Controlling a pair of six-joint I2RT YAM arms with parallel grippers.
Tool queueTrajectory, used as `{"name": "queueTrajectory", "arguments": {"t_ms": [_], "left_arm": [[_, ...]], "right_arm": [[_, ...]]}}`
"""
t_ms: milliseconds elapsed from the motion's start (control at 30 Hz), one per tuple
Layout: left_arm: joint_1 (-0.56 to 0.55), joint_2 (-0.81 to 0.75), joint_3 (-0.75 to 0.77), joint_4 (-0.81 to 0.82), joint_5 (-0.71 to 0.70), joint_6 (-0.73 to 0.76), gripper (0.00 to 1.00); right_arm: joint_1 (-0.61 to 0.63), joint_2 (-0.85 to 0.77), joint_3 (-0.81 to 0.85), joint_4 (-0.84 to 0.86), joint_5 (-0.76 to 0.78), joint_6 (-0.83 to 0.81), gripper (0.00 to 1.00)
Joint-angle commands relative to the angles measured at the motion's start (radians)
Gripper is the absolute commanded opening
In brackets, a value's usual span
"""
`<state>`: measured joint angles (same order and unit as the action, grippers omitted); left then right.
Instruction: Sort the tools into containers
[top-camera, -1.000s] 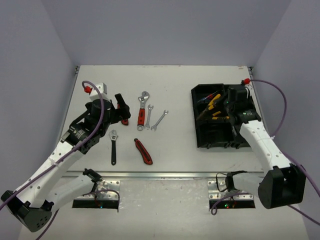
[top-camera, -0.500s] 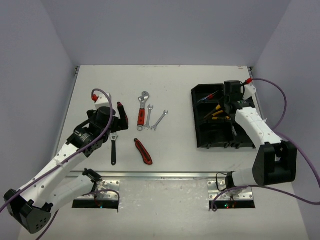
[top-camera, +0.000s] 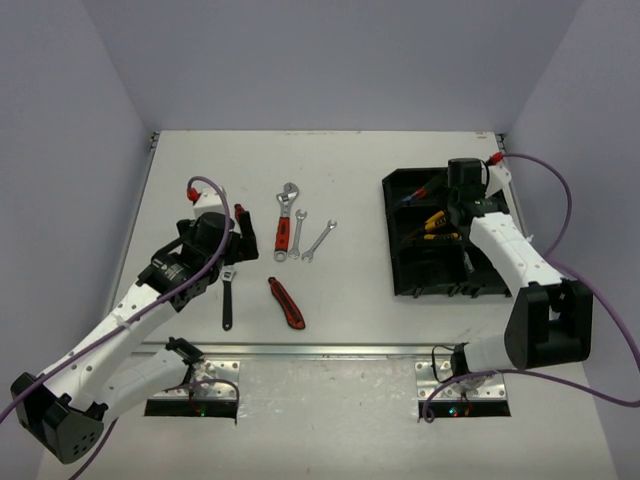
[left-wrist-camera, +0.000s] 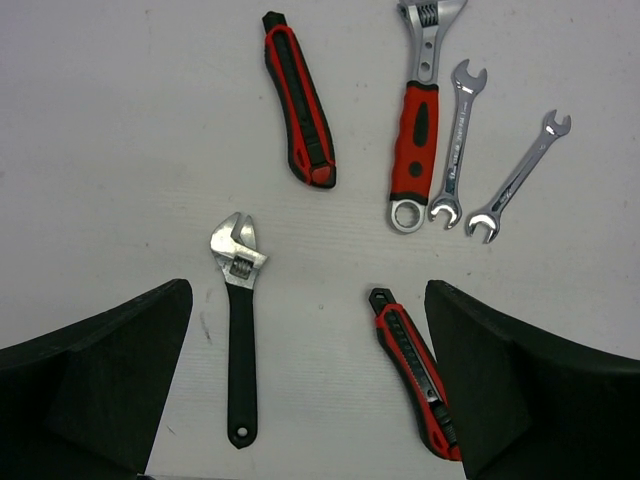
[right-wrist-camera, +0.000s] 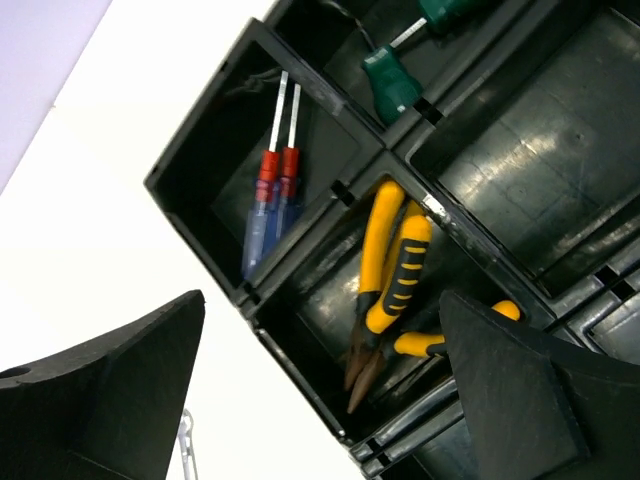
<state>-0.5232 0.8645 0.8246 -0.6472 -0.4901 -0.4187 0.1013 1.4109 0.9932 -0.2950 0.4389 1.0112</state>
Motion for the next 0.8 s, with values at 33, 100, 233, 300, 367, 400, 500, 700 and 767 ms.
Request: {"name": "queueTrajectory", "arguments": {"t_ms": [33,100,233,300,367,400,500,700,767], "left_arm": [[-0.001,0.017,0.006,0.034,-0.039,-0.004,1.00],[0.008,0.031,0.011,0.024,-0.060,-0.026,1.00],[0.051,0.067,0.032,-0.001,-0.087,-0.084,1.00],[0.075,0.083,0.046,-0.020,-0.079,-0.128,1.00],[0.094,0.098,0.057,-0.043,-0.075,-0.192,1.00],[0.098,0.104,0.061,-0.052,-0.071,-0.226,1.00],[0.102,0.154,0.072,-0.068,-0.066,-0.315,1.00],[0.141,0.361,0.160,-0.113,-0.062,-0.411,1.00],[0.167,0.437,0.196,-0.093,-0.033,-0.400,1.00]], "right_arm": [[0.000,-0.099,0.125,0.003,-0.042,-0.110,0.99],[0.001,-0.114,0.162,-0.030,-0.089,-0.160,0.99],[0.001,-0.104,0.240,-0.129,-0.223,-0.304,0.99],[0.001,-0.085,0.285,-0.217,-0.314,-0.390,0.99],[0.001,-0.089,0.269,-0.261,-0.347,-0.423,0.99],[-0.001,-0.112,0.240,-0.257,-0.347,-0.428,0.99],[-0.011,-0.189,0.140,-0.208,-0.419,-0.439,0.99],[-0.012,-0.272,0.069,-0.213,-0.731,-0.486,0.99],[-0.012,-0.292,0.045,-0.203,-0.804,-0.489,0.99]]}}
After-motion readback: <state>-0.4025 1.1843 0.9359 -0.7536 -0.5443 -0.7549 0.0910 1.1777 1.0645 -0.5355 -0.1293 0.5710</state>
